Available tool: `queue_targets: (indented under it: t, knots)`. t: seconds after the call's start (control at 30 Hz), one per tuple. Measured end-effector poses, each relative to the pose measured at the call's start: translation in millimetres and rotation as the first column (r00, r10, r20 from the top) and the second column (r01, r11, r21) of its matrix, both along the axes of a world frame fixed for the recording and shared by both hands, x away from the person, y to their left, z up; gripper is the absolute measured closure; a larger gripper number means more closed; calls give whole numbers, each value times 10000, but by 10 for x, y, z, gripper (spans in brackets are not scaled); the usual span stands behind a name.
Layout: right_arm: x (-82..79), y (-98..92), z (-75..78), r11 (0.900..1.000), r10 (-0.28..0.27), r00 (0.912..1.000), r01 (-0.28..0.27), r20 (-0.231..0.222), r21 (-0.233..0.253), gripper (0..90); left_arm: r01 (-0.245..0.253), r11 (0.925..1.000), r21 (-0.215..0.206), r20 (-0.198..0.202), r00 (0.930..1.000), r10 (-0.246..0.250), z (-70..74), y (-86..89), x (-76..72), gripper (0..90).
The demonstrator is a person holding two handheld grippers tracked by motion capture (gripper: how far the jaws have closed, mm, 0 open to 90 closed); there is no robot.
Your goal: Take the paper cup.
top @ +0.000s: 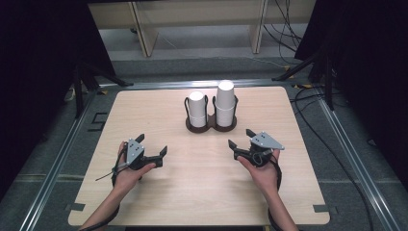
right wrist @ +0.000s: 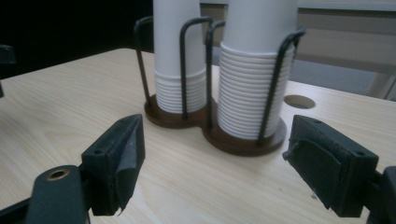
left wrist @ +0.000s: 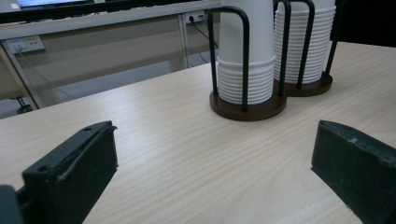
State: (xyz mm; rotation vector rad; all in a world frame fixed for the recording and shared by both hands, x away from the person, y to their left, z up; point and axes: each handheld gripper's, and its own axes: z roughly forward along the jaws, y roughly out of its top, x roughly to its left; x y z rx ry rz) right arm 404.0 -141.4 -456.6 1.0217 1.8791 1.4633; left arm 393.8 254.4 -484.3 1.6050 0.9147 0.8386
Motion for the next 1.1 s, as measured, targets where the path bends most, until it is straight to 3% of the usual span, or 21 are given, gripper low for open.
queue_targets:
  t: [0.03, 0.17, 0.23, 0.33, 0.37, 0.4, 0.43, 0.47, 0.57, 0.63, 0.7, 0.8, 0.83, 0.87, 1.0, 1.1]
  knots:
    - [18, 32, 14, 9997, 223, 9996, -222, -159, 66, 202, 112, 9999, 20, -28, 9999, -112, 12, -19, 17, 0]
    - [56, 115, 65, 9993, 383, 9993, -383, -6, 43, 232, 477, 9989, -44, -95, 9988, -478, 35, -116, 94, 7]
    - [92, 181, 109, 9991, 424, 9991, -425, 58, 45, 252, 775, 9966, 265, -60, 9970, -774, 67, -207, 164, 8]
    - [237, 345, 233, 9978, 666, 9973, -666, 296, -17, 303, 1151, 9917, 580, -150, 9933, -1145, 149, -388, 392, 21]
    - [237, 345, 233, 9978, 666, 9973, -666, 296, -17, 303, 1151, 9917, 580, -150, 9933, -1145, 149, -388, 392, 24]
    - [340, 444, 310, 9972, 750, 9964, -751, 389, 0, 312, 1200, 9912, 553, -419, 9922, -1178, 169, -477, 524, 26]
    - [340, 444, 310, 9972, 750, 9964, -751, 389, 0, 312, 1200, 9912, 553, -419, 9922, -1178, 169, -477, 524, 28]
    - [423, 513, 366, 9971, 767, 9963, -766, 380, -26, 328, 1223, 9892, 804, -581, 9913, -1178, 175, -552, 637, 34]
    - [519, 585, 422, 9971, 765, 9962, -763, 422, -67, 332, 1300, 9876, 883, -824, 9890, -1228, 170, -647, 768, 48]
    - [648, 689, 488, 9961, 875, 9958, -872, 284, -132, 340, 1473, 9821, 1175, -736, 9875, -1393, 175, -749, 919, 56]
    - [728, 754, 515, 9959, 884, 9951, -876, 437, -203, 342, 1418, 9828, 1179, -812, 9878, -1328, 179, -797, 1000, 63]
    - [826, 869, 545, 9951, 937, 9950, -926, 338, -343, 343, 1359, 9853, 1033, -872, 9880, -1271, 178, -841, 1085, 85]
    - [839, 890, 548, 9952, 945, 9951, -937, 274, -300, 343, 1401, 9846, 1043, -871, 9875, -1313, 167, -857, 1116, 89]
    - [892, 930, 551, 9945, 1008, 9937, -993, 494, -322, 342, 1401, 9846, 1043, -871, 9875, -1313, 167, -857, 1116, 92]
    - [973, 1024, 561, 9949, 978, 9945, -966, 383, -304, 339, 1407, 9832, 1158, -1030, 9863, -1290, 105, -906, 1168, 112]
    - [1070, 1106, 571, 9943, 858, 9954, -829, 420, -669, 335, 1413, 9838, 1104, -1172, 9848, -1283, 57, -927, 1201, 135]
